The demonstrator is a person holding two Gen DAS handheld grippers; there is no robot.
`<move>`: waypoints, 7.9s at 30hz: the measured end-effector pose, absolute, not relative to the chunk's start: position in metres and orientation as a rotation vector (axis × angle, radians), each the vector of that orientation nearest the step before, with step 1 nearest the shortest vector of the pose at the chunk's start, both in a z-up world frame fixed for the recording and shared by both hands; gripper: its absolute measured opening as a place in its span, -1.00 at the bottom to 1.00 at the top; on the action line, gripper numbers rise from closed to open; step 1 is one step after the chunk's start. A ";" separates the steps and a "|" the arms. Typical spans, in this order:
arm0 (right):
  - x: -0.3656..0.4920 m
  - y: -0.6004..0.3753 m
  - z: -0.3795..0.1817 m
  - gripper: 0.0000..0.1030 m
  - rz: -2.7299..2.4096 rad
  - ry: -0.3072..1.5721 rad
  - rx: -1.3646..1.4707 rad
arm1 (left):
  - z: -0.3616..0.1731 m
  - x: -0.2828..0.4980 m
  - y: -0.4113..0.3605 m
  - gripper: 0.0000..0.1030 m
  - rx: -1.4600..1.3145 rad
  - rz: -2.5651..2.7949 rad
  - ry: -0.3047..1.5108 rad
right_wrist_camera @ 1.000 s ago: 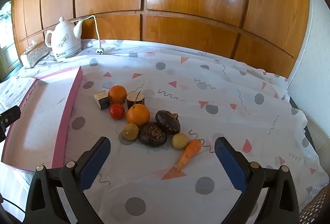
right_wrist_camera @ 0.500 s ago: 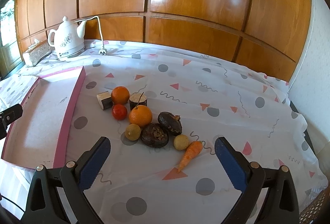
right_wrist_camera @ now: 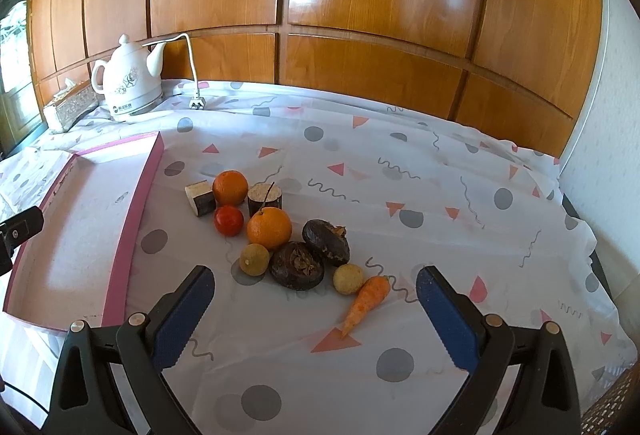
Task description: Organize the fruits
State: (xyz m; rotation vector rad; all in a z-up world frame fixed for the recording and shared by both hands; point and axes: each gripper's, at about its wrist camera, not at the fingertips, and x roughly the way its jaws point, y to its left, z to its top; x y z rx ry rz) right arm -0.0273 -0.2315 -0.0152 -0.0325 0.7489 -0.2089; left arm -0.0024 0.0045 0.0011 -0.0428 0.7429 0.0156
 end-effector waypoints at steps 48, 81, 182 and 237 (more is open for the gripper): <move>0.000 -0.412 0.012 0.99 -0.431 0.833 0.119 | -0.006 0.009 -0.009 0.99 -0.106 -0.180 0.821; -0.033 -0.545 -0.026 0.80 -0.733 0.979 0.702 | -0.023 0.108 -0.093 0.37 0.133 -0.445 1.001; 0.021 -0.332 -0.078 -0.54 -0.007 1.276 0.004 | -0.022 0.021 0.080 0.30 -0.230 0.042 0.897; 0.057 -0.117 -0.017 -0.31 0.374 1.041 -0.032 | -0.034 0.020 0.131 0.31 -0.371 0.134 0.899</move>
